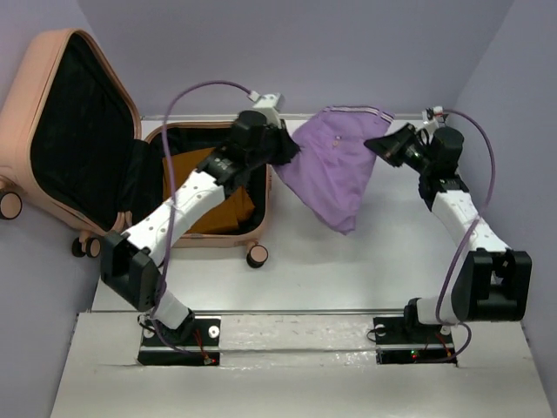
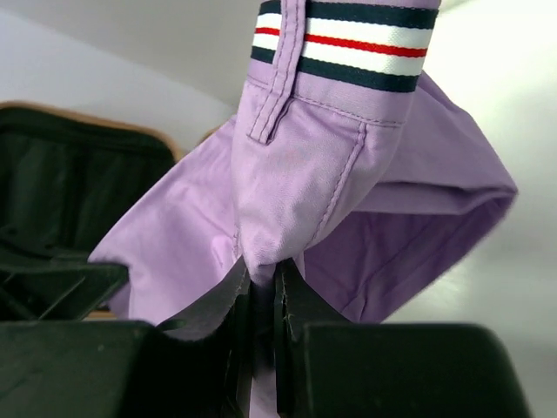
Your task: Pack the luggage
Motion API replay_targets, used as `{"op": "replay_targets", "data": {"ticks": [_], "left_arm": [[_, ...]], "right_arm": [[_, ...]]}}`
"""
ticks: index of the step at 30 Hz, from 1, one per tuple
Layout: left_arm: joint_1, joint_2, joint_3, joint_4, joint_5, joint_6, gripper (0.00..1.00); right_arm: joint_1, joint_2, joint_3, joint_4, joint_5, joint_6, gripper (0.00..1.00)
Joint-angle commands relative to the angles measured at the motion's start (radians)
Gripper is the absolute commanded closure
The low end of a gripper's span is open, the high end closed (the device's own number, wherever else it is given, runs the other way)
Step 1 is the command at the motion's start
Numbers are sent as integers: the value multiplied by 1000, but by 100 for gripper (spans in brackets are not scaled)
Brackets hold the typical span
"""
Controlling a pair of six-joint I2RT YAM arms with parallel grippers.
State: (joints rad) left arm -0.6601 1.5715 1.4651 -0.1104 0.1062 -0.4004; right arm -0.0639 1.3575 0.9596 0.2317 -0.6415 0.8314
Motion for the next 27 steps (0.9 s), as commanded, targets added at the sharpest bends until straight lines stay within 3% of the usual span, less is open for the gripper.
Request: {"op": "replay_targets", "data": {"ticks": [1,6,7,8,10,12,13,14,16,18,22,27], "left_arm": [[178,-172,-23,-81,-26,50,94],[481,-297,-127,-169,-22,126,94],[532,-357,-188,-175,-89,124,94],[533,-358,-222,-172,-89,124,94],[580,-418,-334,-150,-177,101,84],[693,-439,-434,-143,-204,63,19],[723,-445,-434,-143,-221,45,1],[749,-453,-477,-140,-230,22,1],[809,-479,-489,-130,-192,-9,1],[814,-507,-460,-155,-198,-14,1],[812,-591,-402,-169,-200,-28,1],[810,-706,-443,-219,-204,-26,1]], "right_arm": [[180,110,267,5,45,34,93],[396,372,562,-29,114,38,93],[465,475,658,-35,121,47,93],[499,529,659,-35,121,55,93],[593,674,783,-35,135,69,93],[645,809,882,-37,146,78,82],[663,810,921,-40,146,81,69],[677,907,965,-57,117,86,32],[690,1056,1154,-202,50,71,0],[690,1089,1249,-381,75,-22,0],[679,1010,1228,-497,207,-149,0],[670,802,1073,-536,338,-288,0]]}}
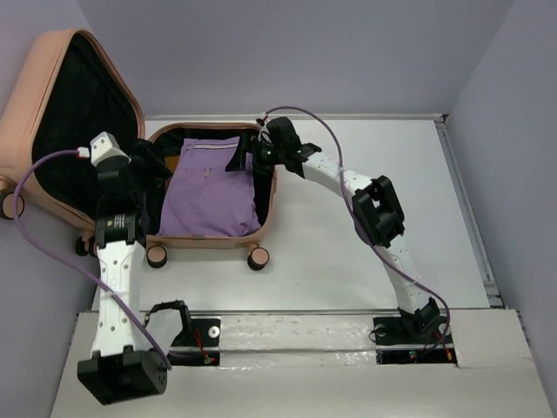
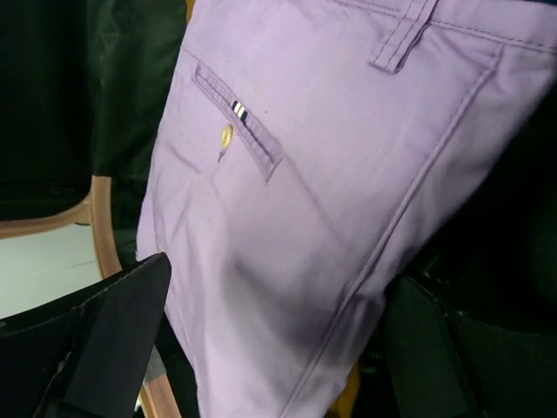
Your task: Pack the luggage
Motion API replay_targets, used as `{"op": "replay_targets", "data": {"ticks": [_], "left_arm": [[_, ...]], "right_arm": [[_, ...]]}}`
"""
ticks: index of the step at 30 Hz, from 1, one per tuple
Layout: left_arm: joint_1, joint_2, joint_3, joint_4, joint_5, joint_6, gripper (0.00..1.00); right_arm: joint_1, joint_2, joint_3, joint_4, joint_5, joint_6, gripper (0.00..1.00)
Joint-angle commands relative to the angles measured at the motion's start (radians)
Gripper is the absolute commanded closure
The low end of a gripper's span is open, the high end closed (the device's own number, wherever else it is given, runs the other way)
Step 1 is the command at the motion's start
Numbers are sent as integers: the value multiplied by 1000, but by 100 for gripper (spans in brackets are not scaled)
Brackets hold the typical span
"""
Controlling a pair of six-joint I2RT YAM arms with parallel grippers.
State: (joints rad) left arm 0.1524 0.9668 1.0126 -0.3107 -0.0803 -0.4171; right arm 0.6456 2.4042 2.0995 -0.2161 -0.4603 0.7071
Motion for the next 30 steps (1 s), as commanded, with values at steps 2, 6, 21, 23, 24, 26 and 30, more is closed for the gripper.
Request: {"op": "replay_targets", "data": {"ticks": [2,6,21,23,24,26,30], "left_arm": [[-2,-147,-20,-43,-45,0,1],[-2,-266,-23,-136,-161,14,1],[-2,-231,87,-472,-981,-94,2],[-2,-206,107,-456,-1022,-106,2],[-2,-163,112,-440,-1073,-92,3],[-1,-99,148,-372,-1119,-57,3],[50,123,328,-395,-1099,-57,10]], "right_arm": [[-40,-304,-134,-97,221,-201,0],[-40,-427,-211,-108,293,-274,0],[-49,-721,-653,86,134,-294,63],[-49,-780,-705,112,114,-294,60],[-49,-796,-752,130,95,-294,60],[-49,-849,-794,139,84,-305,59],[-49,-919,-884,149,81,-339,59]]}}
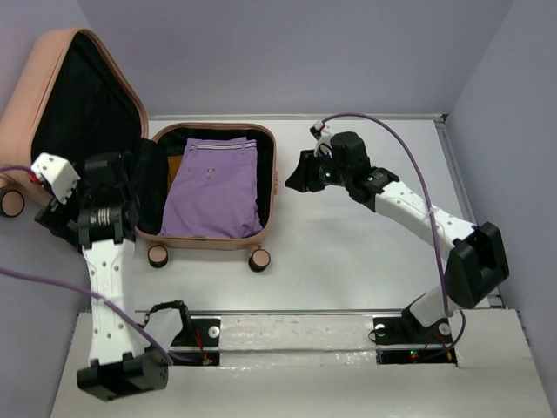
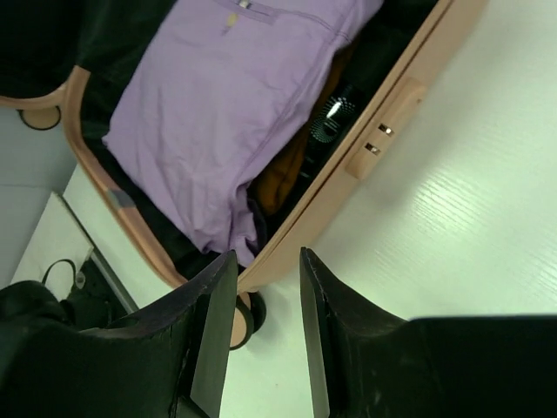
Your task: Pack the luggage
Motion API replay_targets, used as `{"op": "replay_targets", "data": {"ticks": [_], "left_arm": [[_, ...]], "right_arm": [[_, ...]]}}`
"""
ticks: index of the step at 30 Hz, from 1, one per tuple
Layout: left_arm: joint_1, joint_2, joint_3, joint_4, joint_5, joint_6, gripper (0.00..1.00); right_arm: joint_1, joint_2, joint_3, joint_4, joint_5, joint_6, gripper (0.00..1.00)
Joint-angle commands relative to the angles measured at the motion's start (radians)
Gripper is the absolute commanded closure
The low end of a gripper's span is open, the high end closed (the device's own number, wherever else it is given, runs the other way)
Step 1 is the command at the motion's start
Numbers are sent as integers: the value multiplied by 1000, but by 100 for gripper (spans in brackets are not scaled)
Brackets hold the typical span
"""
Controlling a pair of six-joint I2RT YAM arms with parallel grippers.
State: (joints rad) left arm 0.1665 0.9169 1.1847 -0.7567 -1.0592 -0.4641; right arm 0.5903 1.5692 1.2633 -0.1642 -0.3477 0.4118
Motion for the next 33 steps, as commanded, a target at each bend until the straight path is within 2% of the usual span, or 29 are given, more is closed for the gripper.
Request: {"op": "replay_targets", "data": {"ticks": [1,2,6,8,11,12,15,16,18,19,21,22,23,24,25,26,27,30,33], "left_arm": [[36,204,220,31,-119,-14,11],[37,227,243,27,-110,-13,14],[38,273,266,36,-93,-8,45],[31,251,251,66,-49,25,94],[-28,205,205,132,-21,97,94],[-133,153,181,202,-18,122,94],[-379,80,121,272,-71,172,94],[-544,50,110,296,-106,211,94],[-689,22,69,313,-137,267,94],[-825,17,44,325,-137,287,94],[-964,17,9,358,-145,340,94],[-1020,25,-2,393,-57,385,94],[-1117,40,-7,392,9,422,94],[-1156,62,4,370,10,414,83],[-1188,109,16,314,51,403,44],[-1226,128,36,289,95,395,22],[-1242,155,47,277,202,394,4],[-1277,174,104,238,347,392,1],[-1288,131,156,278,624,420,1]], "right_arm": [[6,-96,-77,97,-34,-50,59],[6,-115,-90,97,-37,-54,59],[6,-123,-133,106,-25,-61,59],[6,-92,-134,109,-5,-64,59],[-12,-39,-119,120,38,-42,56],[-29,15,-108,120,47,-30,54],[-63,99,-79,118,73,30,49],[-63,147,-65,120,94,50,48],[-72,189,-47,118,104,64,47],[-72,215,-42,118,99,73,47],[-72,230,-38,120,95,88,47],[-72,236,-36,118,99,91,46],[-72,233,-38,117,120,94,44],[-72,229,-41,114,131,96,43],[-72,223,-44,109,145,93,41],[-72,218,-44,100,156,90,40],[-81,209,-44,80,179,87,39],[-104,193,-64,65,210,88,41],[-113,158,-94,63,242,88,43]]}}
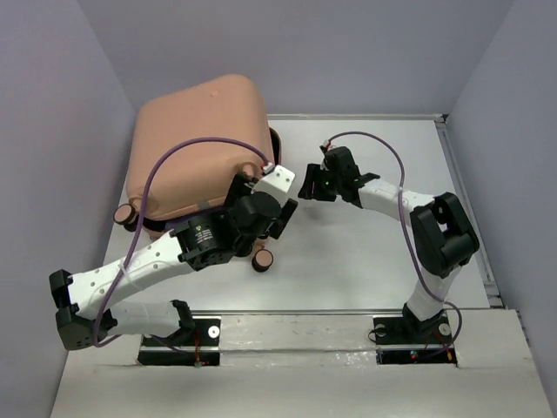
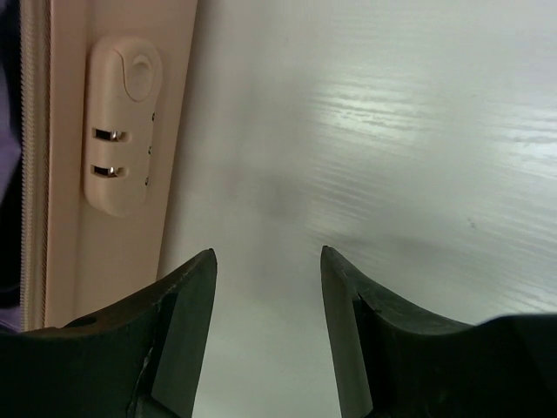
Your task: Pack the luggage
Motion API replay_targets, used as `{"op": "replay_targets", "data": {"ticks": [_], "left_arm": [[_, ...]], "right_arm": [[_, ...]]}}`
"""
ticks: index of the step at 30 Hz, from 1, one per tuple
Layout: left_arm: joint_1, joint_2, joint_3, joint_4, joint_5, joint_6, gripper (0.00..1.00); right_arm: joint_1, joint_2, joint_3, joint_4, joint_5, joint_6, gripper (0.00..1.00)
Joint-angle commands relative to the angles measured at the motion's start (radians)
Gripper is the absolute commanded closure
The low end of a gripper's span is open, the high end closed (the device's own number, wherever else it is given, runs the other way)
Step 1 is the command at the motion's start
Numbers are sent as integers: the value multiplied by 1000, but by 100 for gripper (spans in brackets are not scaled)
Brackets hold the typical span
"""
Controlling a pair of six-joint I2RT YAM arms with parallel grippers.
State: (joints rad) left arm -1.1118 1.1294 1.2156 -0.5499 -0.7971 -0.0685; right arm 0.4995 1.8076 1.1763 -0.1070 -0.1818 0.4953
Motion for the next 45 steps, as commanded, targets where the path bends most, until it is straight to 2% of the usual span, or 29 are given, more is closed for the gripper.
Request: {"op": "replay_targets", "data": {"ticks": [1,3,4,5,6,7,8,9,11,12,14,15,16,17,18,19,22,25,27,31,35,38,41,45], "left_arm": [[-8,-98,139,105,412,24,1],[-8,-146,168,155,490,42,1],[-3,-163,174,218,475,44,1],[4,-177,185,250,443,41,3],[16,-184,194,272,396,41,9],[65,-180,225,295,293,27,24],[104,-169,243,297,251,18,33],[212,-128,271,259,190,-32,53],[358,-62,363,190,157,-100,74],[442,4,384,165,209,-128,86],[608,61,407,139,277,-181,94],[762,88,420,140,306,-201,94],[840,136,426,142,370,-224,94],[975,157,429,148,398,-267,94],[1045,179,427,159,518,-287,94],[1101,223,427,171,574,-298,94],[1223,331,455,150,569,-288,94],[1280,415,440,154,532,-303,94],[1325,470,420,162,612,-332,94],[1392,544,412,171,615,-350,94],[1486,607,365,197,736,-390,94],[1491,667,297,197,757,-373,94],[1475,676,205,263,835,-379,94],[1403,658,40,312,835,-370,94]], "right_arm": [[-22,-94,-15,4,87,3,44],[-33,-106,-36,3,103,5,52],[-33,-114,-44,3,108,6,55],[-33,-128,-52,3,116,3,63],[-33,-134,-59,3,126,5,69],[-42,-155,-78,4,145,3,79],[-42,-165,-87,4,154,3,84],[-42,-172,-101,4,163,5,90],[-42,-192,-110,4,156,2,93],[-42,-198,-113,6,147,0,93],[-42,-208,-128,10,137,-6,93],[-42,-215,-136,21,125,-8,93],[-42,-226,-141,26,96,-14,93],[-42,-231,-148,27,81,-21,93],[-42,-237,-153,32,56,-24,93],[-33,-250,-159,36,48,-26,93],[-24,-275,-184,56,25,-27,93],[-24,-289,-201,72,4,-34,93],[-13,-294,-208,75,-8,-41,93],[-4,-304,-222,81,-16,-58,93],[-4,-289,-227,90,-15,-61,93],[-4,-258,-213,92,24,-66,93],[-4,-238,-192,92,67,-58,93],[-4,-200,-130,86,100,-58,93]]}}
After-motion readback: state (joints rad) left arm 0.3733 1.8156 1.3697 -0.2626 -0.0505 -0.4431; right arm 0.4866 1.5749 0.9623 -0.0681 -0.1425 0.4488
